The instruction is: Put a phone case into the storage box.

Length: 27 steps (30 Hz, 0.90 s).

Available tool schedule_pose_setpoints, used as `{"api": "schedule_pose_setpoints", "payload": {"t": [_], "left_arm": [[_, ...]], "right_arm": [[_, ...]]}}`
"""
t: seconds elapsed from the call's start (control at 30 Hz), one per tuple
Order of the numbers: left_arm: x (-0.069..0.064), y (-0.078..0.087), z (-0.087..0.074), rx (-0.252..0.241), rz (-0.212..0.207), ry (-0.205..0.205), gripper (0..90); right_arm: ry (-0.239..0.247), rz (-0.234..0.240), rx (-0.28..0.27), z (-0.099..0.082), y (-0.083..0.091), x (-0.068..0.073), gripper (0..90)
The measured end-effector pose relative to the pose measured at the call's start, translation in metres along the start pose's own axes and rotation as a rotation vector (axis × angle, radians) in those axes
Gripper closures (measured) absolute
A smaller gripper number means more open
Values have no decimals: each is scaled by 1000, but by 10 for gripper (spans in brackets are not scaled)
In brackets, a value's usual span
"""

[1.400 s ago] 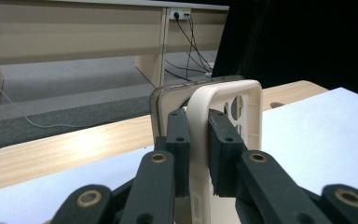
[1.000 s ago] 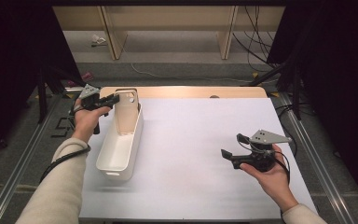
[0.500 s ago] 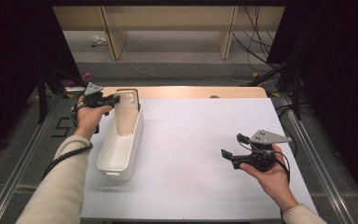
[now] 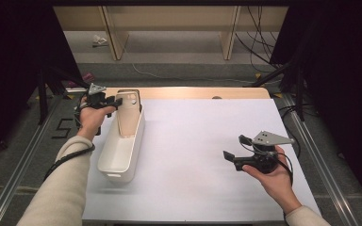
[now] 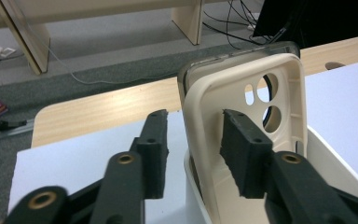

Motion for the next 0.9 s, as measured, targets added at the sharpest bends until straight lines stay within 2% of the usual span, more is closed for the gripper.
{"api": "schedule_pose_setpoints", "payload": {"t": [0.2, 0.27, 0.33, 0.47, 0.53, 0.67, 0.73, 0.9], "left_arm": [[-2, 6, 0, 6, 5, 14, 433], [-4, 10, 2, -1, -7, 51, 390], [-5, 14, 4, -12, -7, 69, 366], [-5, 24, 5, -14, -4, 67, 219], [-7, 30, 5, -20, -12, 55, 203], [-11, 44, 6, -44, -20, 68, 186], [-13, 51, 5, -49, -16, 60, 154], [-25, 68, 5, -50, -48, 32, 77]], "right_arm": [[-1, 0, 0, 0, 0, 0, 162], [0, -1, 1, 0, 0, 0, 162], [-2, -1, 0, 0, 0, 0, 161], [-2, -2, 3, -1, -1, -1, 162], [-1, -3, 5, -1, -1, -1, 161], [-3, -5, 4, -1, -1, -1, 162], [-3, -3, 5, -1, -1, -1, 161], [-8, -6, 5, -1, -1, -2, 161]]}}
Point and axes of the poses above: each handheld gripper's, and its own axes: y roughly backward along the jaws, z roughly out of its top, x roughly to its left, the point moved 9 cm from there along -y, roughly forward along the jaws, and after that the axes turned 1 degree about -x, right-handed, at the moved point
